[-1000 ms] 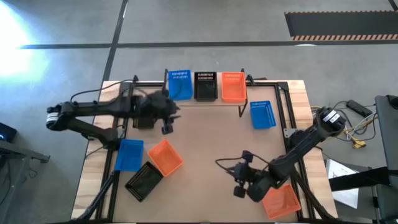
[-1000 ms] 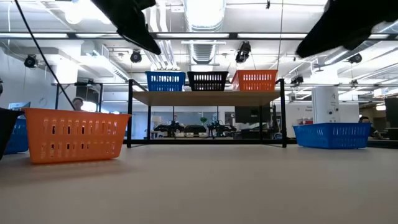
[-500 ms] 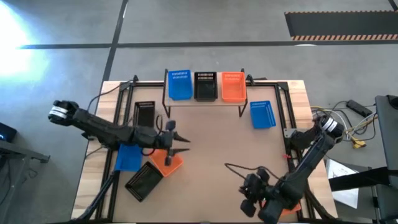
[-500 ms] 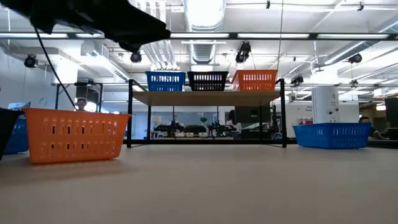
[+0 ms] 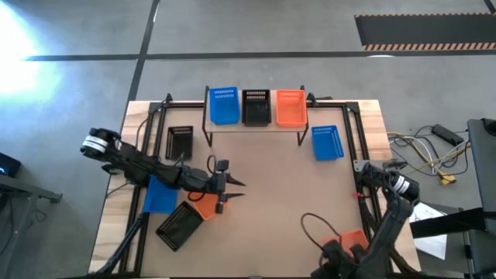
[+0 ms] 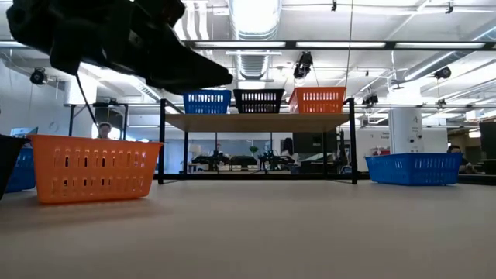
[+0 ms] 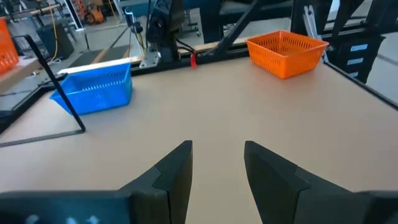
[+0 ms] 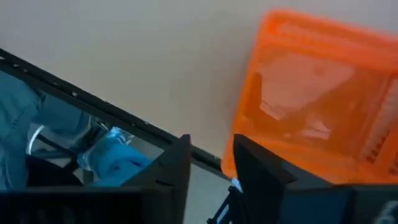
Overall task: Stack baskets on shelf by color
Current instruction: Stack the right orange bin on top of the orange bin on the shelf
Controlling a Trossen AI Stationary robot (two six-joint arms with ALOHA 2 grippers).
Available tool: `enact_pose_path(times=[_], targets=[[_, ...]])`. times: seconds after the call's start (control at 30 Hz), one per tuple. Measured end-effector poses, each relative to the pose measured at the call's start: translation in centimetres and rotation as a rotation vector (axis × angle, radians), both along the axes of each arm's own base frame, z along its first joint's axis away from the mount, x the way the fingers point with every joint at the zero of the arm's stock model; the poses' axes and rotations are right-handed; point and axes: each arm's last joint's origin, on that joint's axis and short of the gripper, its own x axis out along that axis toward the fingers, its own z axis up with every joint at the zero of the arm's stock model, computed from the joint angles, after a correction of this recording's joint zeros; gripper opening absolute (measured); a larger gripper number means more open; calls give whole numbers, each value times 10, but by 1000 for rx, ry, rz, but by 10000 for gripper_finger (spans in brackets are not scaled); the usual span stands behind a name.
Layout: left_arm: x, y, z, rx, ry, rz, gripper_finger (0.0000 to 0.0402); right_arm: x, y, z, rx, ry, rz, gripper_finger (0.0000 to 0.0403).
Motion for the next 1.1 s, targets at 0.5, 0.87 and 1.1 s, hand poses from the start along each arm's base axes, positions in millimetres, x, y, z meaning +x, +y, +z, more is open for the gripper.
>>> enact_pose_path(times=[0.5,0.87,1.1], targets=[[7,-1,3,28,-11,-5,130,-4,-16,-32,-115,57,-74,161],[7,-1,2,32,-9,-5,130,-5,-13,-54,-9,99,-17,73],[7,-1,2,34,-8,-5,130,6,-15,-49,18,77,128,13]])
